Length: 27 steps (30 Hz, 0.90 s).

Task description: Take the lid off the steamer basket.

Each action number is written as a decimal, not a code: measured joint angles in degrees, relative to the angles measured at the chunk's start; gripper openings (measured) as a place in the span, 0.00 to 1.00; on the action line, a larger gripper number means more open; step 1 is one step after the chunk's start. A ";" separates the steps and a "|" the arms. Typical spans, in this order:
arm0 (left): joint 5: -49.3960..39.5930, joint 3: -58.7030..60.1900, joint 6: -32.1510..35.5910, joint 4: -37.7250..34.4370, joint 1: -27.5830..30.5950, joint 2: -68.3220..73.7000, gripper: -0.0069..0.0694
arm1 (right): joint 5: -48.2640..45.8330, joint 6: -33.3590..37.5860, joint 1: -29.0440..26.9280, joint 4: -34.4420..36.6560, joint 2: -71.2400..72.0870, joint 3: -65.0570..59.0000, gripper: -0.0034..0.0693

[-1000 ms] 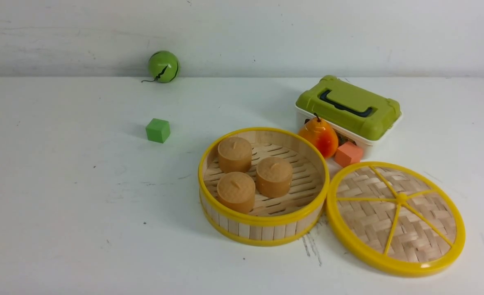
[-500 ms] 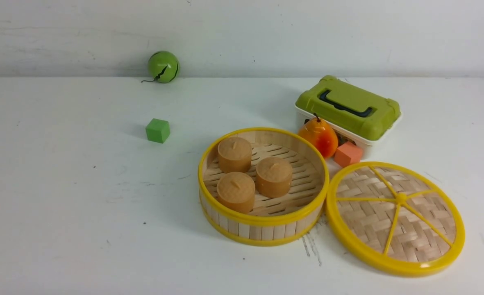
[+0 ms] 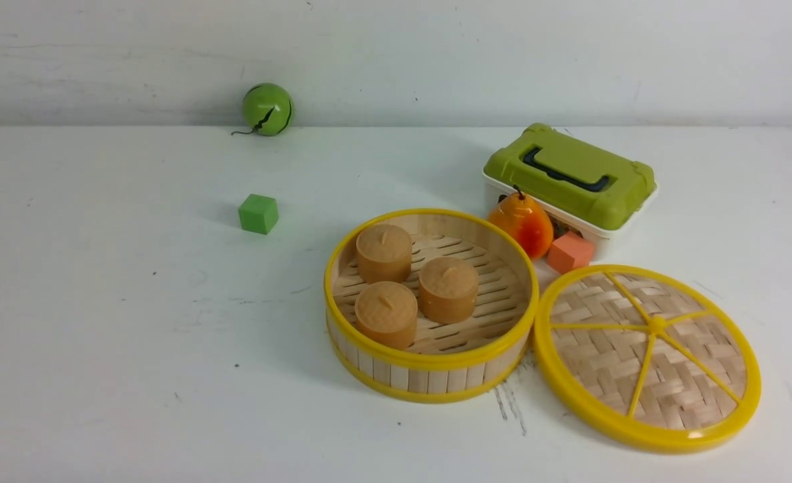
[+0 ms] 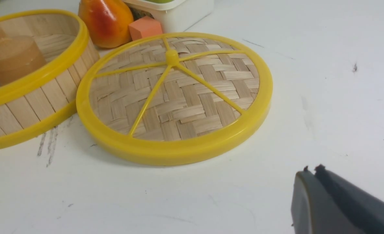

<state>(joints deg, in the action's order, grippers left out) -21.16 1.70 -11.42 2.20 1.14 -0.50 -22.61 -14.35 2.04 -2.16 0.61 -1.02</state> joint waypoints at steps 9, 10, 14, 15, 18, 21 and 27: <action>0.00 0.00 0.00 0.00 0.00 0.00 0.41 | 0.00 0.00 0.00 0.00 0.00 0.00 0.08; 0.00 0.00 0.00 0.00 0.00 0.00 0.41 | 0.00 0.00 0.00 0.00 0.00 0.00 0.08; 0.00 0.00 0.00 0.00 0.00 0.00 0.41 | 0.00 0.00 0.00 -0.02 0.00 0.00 0.09; 0.00 0.00 0.00 0.00 0.00 0.00 0.41 | 0.00 0.00 0.00 -0.02 0.00 0.00 0.09; 0.00 0.00 0.00 0.00 0.00 0.00 0.41 | 0.00 0.00 0.00 -0.02 0.00 0.00 0.10; 0.00 0.00 0.00 0.00 0.00 0.00 0.41 | 0.00 0.00 0.00 -0.02 0.00 0.00 0.10; 0.00 0.00 0.00 0.00 0.00 0.00 0.41 | 0.00 0.00 0.00 -0.02 0.00 0.00 0.10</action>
<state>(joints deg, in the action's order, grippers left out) -21.16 1.70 -11.42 2.20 1.14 -0.50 -22.61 -14.35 2.04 -2.18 0.61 -1.02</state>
